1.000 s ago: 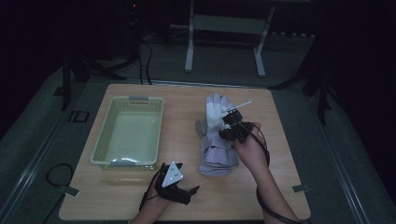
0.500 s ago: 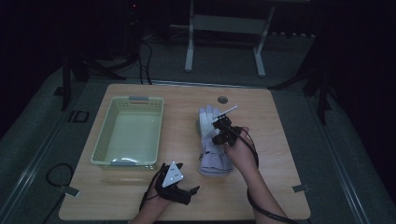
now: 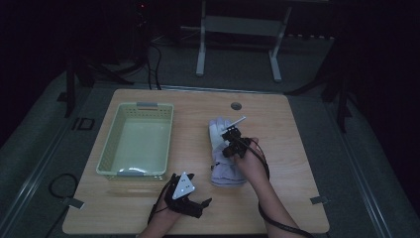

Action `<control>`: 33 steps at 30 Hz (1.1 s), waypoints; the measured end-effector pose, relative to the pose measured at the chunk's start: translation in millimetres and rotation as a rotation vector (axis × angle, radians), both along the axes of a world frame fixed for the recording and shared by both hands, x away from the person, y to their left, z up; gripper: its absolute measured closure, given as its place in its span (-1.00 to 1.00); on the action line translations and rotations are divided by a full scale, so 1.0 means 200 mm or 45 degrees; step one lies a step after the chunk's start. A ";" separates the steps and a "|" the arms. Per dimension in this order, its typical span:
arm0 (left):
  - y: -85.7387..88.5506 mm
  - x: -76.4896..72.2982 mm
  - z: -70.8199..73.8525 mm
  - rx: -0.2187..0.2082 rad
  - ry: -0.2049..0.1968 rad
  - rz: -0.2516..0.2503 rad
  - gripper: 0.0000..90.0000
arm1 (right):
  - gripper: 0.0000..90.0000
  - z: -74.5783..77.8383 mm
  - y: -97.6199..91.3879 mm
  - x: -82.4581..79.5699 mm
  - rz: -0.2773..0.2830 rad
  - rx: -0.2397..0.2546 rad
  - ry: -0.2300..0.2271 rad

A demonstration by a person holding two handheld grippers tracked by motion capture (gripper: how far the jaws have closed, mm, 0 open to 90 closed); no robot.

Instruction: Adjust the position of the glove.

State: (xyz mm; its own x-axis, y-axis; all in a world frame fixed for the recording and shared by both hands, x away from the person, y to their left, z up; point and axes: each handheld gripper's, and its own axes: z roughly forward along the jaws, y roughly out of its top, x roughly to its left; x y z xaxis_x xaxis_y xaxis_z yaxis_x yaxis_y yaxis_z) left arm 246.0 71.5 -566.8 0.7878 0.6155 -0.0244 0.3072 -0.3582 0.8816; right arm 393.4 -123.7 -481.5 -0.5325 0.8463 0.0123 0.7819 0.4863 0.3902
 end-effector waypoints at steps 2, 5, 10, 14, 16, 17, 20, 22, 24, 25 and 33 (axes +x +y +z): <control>0.00 0.00 0.00 -0.003 0.002 -0.001 -1.00 | 0.63 0.00 0.00 0.00 0.007 0.005 -0.002; 0.00 0.00 0.00 -0.004 0.007 0.001 -1.00 | 0.58 0.00 -0.01 0.00 0.026 0.002 0.000; -0.01 0.00 0.00 0.005 0.005 0.002 -1.00 | 0.49 0.01 -0.01 0.01 0.042 0.013 -0.006; -0.01 0.00 0.00 0.001 0.004 0.003 -1.00 | 0.32 0.03 -0.02 0.01 0.054 0.032 -0.027; 0.00 0.00 0.00 -0.004 -0.002 0.002 -1.00 | 0.18 0.05 -0.03 0.00 0.064 0.044 -0.055; 0.00 -0.01 0.00 -0.013 -0.015 0.002 -1.00 | 0.15 0.06 -0.04 0.00 0.069 0.051 -0.062; 0.00 -0.01 0.00 0.015 -0.045 -0.016 -1.00 | -0.09 0.09 -0.07 -0.01 0.086 0.092 -0.092; -0.01 -0.01 0.00 0.030 -0.051 -0.017 -1.00 | -0.19 0.09 -0.08 -0.02 0.093 0.104 -0.112; -0.02 -0.01 0.00 0.052 -0.067 0.002 -0.99 | -0.59 0.11 -0.11 -0.05 0.164 0.187 -0.142; -0.02 -0.01 0.00 0.047 -0.052 0.004 -0.99 | -0.61 0.12 -0.12 -0.06 0.172 0.203 -0.158; 0.00 0.01 0.01 0.011 0.044 0.008 -0.99 | -0.57 0.09 -0.26 -0.10 0.416 0.356 -0.215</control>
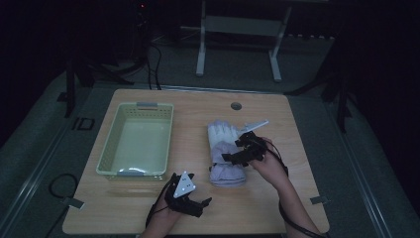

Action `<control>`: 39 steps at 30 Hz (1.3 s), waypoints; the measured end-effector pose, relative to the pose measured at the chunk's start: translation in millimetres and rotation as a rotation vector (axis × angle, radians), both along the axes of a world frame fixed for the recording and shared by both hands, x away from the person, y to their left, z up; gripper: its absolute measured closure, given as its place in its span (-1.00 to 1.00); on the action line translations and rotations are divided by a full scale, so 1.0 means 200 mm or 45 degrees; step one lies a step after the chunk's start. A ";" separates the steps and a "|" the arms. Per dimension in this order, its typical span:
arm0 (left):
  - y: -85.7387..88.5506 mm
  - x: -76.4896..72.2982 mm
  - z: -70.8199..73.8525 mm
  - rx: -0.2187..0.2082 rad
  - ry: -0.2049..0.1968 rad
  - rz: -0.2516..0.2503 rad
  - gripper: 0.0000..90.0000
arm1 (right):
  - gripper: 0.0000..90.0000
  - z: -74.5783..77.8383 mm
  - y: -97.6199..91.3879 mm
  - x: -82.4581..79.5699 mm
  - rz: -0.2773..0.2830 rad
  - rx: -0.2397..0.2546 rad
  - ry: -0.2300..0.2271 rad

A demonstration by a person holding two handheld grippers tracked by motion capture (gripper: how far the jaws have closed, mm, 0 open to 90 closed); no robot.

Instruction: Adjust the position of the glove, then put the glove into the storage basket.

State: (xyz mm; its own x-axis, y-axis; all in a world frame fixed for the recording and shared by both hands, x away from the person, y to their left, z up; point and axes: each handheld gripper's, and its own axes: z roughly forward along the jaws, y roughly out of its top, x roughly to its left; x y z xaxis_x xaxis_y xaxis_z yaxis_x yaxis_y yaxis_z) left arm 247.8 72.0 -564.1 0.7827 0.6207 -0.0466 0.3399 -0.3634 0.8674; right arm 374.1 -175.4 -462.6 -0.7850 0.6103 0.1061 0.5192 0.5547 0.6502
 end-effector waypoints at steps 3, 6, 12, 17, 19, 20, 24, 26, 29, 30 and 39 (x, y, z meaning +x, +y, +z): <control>0.02 0.00 0.01 -0.003 0.005 0.008 -0.98 | -0.60 -0.01 -0.05 -0.03 0.051 -0.005 -0.088; 0.02 -0.01 0.04 -0.040 0.006 0.000 -0.98 | -0.69 -0.03 -0.09 -0.05 0.038 -0.021 -0.070; -0.01 0.01 0.12 -0.032 0.064 -0.031 -0.99 | -0.76 -0.05 -0.18 -0.08 -0.011 0.031 -0.084; -0.04 0.06 0.18 -0.031 0.110 -0.048 -0.98 | -0.70 -0.10 -0.23 -0.08 -0.052 0.061 -0.090; -0.07 0.08 0.21 -0.021 0.107 -0.044 -0.98 | -0.56 -0.10 -0.24 -0.08 -0.059 0.079 -0.105; -0.07 0.09 0.22 -0.013 0.102 -0.044 -0.98 | -0.50 -0.10 -0.24 -0.08 -0.068 0.095 -0.108; -0.10 0.14 0.28 0.006 0.092 -0.013 -0.78 | -0.30 -0.08 -0.25 -0.05 -0.115 0.077 -0.152; -0.11 0.18 0.30 0.008 0.102 0.010 -0.74 | -0.21 -0.06 -0.25 -0.03 -0.122 0.092 -0.160; -0.13 0.24 0.31 0.007 0.127 0.050 -0.67 | -0.15 -0.05 -0.23 -0.01 -0.145 0.099 -0.184; -0.13 0.25 0.31 0.010 0.133 0.063 -0.65 | -0.12 -0.05 -0.22 0.00 -0.147 0.103 -0.188; -0.18 0.32 0.20 0.074 0.268 0.170 -0.54 | -0.02 -0.19 -0.19 0.07 -0.183 0.080 -0.095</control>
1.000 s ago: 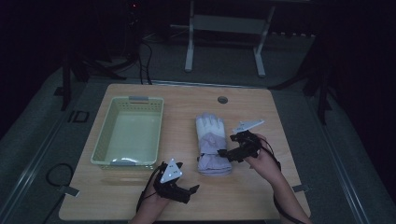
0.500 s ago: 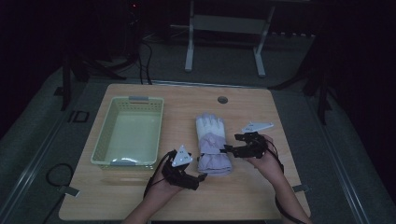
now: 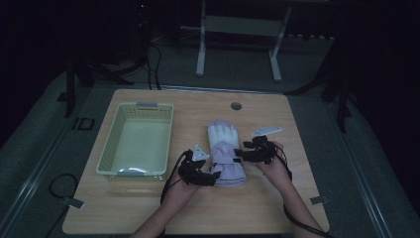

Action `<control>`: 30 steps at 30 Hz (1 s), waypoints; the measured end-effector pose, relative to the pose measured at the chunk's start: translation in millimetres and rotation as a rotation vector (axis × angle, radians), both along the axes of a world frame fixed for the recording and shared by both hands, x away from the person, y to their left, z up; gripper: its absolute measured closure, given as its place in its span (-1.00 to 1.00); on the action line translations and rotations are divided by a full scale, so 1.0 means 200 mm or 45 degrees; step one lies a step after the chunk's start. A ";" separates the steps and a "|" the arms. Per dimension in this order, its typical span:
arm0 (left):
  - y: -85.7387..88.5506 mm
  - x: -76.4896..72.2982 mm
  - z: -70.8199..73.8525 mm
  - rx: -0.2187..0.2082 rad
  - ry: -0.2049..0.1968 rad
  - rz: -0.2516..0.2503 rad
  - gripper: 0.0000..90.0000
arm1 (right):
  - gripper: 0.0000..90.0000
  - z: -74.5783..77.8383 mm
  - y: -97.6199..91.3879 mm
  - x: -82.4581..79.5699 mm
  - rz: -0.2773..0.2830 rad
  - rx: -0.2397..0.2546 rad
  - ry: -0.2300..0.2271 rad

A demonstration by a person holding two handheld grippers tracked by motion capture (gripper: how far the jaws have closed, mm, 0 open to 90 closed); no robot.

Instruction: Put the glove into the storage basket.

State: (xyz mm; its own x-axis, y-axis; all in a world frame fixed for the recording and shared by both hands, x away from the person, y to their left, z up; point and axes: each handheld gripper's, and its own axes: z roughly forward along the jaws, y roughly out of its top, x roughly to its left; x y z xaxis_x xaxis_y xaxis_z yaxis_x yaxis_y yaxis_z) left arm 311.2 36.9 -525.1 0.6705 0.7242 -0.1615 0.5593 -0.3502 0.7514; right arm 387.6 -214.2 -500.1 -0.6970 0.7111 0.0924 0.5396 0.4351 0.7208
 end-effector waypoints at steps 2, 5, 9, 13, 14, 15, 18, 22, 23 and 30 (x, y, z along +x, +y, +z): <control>-0.01 0.01 -0.04 0.003 0.049 0.009 -0.54 | -0.02 -0.03 0.00 0.00 0.007 0.007 0.036; -0.03 0.01 -0.07 -0.001 0.085 0.010 -0.49 | 0.01 -0.08 0.00 0.01 0.012 -0.005 0.085; -0.04 0.03 -0.11 -0.028 0.150 0.004 -0.46 | 0.02 -0.15 -0.03 0.03 -0.012 0.058 0.211; -0.04 0.06 -0.15 -0.068 0.225 -0.066 -0.28 | 0.03 -0.19 -0.06 0.07 -0.041 0.144 0.368; -0.04 0.06 -0.15 -0.090 0.244 -0.083 -0.19 | 0.06 -0.20 -0.06 0.08 -0.036 0.160 0.394; -0.04 0.07 -0.15 -0.096 0.254 -0.095 -0.09 | 0.09 -0.21 -0.06 0.09 -0.032 0.181 0.425; -0.03 0.08 -0.15 -0.099 0.287 -0.131 0.03 | 0.20 -0.23 -0.06 0.10 -0.033 0.227 0.497; -0.03 0.10 -0.16 -0.123 0.341 -0.172 0.16 | 0.37 -0.24 -0.07 0.11 -0.032 0.279 0.563; -0.03 0.11 -0.16 -0.129 0.352 -0.178 0.22 | 0.44 -0.24 -0.07 0.11 -0.027 0.274 0.562; -0.02 0.11 -0.13 -0.141 0.390 -0.176 0.61 | 0.76 -0.17 0.01 0.05 -0.020 0.109 0.395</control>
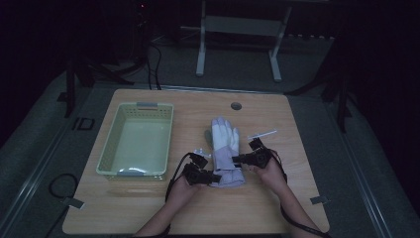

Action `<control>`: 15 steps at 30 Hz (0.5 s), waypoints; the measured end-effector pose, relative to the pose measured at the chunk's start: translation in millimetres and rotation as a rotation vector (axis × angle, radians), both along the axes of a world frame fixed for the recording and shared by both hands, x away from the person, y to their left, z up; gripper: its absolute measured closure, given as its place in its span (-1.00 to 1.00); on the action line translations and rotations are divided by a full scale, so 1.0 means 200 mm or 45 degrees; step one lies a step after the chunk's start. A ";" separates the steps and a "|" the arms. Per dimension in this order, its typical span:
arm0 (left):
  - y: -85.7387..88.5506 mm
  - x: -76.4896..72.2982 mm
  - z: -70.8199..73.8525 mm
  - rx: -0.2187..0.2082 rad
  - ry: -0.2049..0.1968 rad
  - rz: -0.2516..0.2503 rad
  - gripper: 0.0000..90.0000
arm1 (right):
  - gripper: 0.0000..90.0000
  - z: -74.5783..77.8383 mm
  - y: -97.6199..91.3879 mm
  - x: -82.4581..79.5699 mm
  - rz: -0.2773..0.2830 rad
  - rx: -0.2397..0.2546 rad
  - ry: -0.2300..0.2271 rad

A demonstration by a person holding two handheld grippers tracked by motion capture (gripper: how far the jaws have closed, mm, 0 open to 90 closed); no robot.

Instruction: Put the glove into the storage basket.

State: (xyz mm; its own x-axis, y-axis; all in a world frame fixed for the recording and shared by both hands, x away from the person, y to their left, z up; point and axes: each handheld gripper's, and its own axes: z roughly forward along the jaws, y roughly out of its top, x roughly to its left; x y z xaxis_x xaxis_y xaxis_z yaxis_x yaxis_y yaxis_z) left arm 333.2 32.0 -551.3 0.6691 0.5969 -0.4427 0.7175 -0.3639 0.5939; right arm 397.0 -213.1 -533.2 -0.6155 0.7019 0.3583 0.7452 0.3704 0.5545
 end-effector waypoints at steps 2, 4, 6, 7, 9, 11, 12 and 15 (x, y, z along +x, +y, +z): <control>0.00 0.00 0.02 0.013 0.003 -0.011 0.63 | 0.78 0.03 0.03 -0.03 -0.002 -0.051 -0.065; 0.00 -0.01 0.02 0.017 -0.001 -0.013 0.65 | 0.78 0.04 0.04 -0.04 0.003 -0.074 -0.089; 0.00 -0.01 0.06 0.033 -0.014 -0.023 0.65 | 0.79 0.07 0.05 -0.06 -0.004 -0.095 -0.125; 0.00 -0.01 0.08 0.034 -0.017 -0.028 0.65 | 0.79 0.08 0.06 -0.07 0.002 -0.103 -0.135; 0.01 0.00 0.10 0.045 -0.028 -0.039 0.65 | 0.79 0.11 0.07 -0.08 -0.016 -0.102 -0.149; 0.02 0.00 0.13 0.040 -0.032 -0.044 0.65 | 0.79 0.12 0.07 -0.08 -0.010 -0.116 -0.155; 0.03 0.00 0.14 0.045 -0.033 -0.051 0.66 | 0.79 0.15 0.09 -0.09 -0.019 -0.121 -0.179; 0.04 0.01 0.17 0.056 -0.045 -0.066 0.65 | 0.79 0.19 0.11 -0.10 -0.008 -0.146 -0.210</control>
State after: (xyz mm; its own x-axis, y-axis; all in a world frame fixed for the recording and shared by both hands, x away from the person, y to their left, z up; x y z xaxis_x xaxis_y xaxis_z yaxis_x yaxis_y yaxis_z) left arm 334.5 40.4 -517.8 0.7141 0.5795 -0.3927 0.6762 -0.4259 0.6012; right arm 376.6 -191.8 -495.1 -0.6546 0.7365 0.1707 0.6504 0.4335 0.6237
